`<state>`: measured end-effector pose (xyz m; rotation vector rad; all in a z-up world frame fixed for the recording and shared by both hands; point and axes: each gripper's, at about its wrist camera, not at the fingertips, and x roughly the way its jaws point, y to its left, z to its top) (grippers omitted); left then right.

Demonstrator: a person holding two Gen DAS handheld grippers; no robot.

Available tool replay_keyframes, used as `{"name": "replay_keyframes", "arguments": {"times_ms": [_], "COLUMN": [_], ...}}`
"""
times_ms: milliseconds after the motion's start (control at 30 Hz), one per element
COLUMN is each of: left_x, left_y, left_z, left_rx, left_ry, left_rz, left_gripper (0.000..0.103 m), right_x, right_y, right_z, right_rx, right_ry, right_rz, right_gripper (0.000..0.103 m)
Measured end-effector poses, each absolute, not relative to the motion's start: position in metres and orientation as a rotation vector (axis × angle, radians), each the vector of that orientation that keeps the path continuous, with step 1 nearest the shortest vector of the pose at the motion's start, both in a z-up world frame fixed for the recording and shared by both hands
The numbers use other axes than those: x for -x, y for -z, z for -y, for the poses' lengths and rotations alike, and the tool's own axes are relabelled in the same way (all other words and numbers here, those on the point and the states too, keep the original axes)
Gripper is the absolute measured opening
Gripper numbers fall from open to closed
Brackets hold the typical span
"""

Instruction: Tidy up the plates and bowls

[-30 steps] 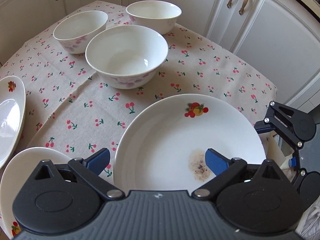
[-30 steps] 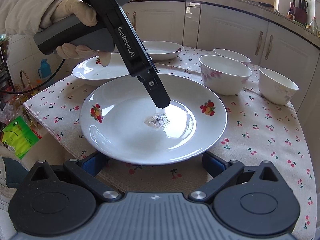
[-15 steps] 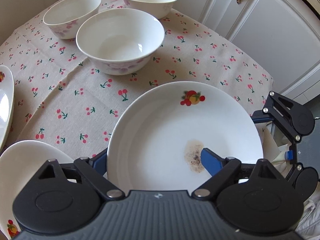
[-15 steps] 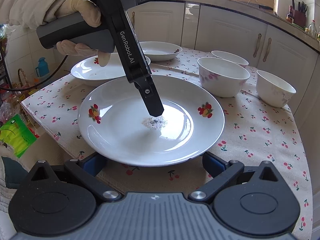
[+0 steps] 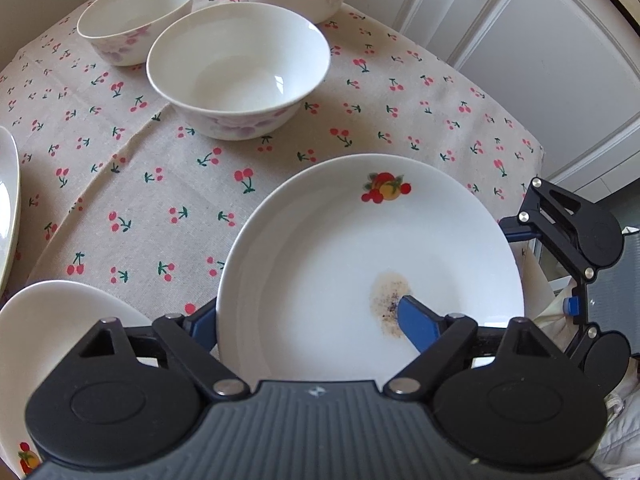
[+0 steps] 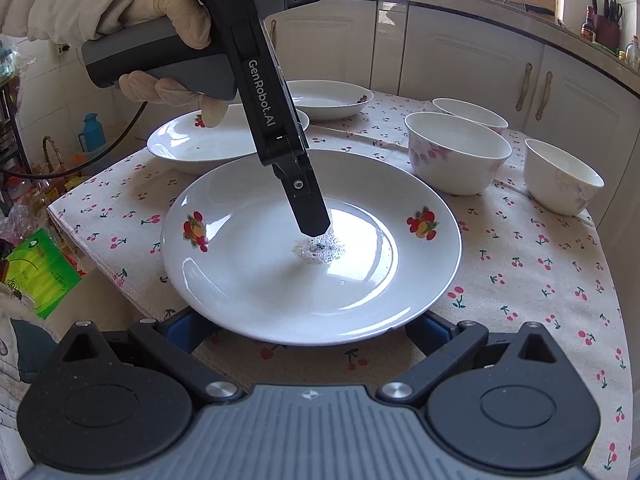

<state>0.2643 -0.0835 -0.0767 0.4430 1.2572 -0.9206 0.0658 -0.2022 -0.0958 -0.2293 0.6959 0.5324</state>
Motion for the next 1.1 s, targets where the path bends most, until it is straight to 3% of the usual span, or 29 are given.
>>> {"name": "replay_keyframes", "arguments": {"times_ms": [1100], "left_x": [-0.279], "left_y": [0.043], "left_z": [0.061], "left_rx": [-0.322], "left_ry": [0.958], "left_rz": [-1.247], "left_gripper": [0.089], "right_x": [-0.085], "right_y": [0.073], "right_z": [0.205], "right_rx": [0.258], "right_ry": [-0.565], "right_rz": [-0.689], "right_gripper": [0.103]}}
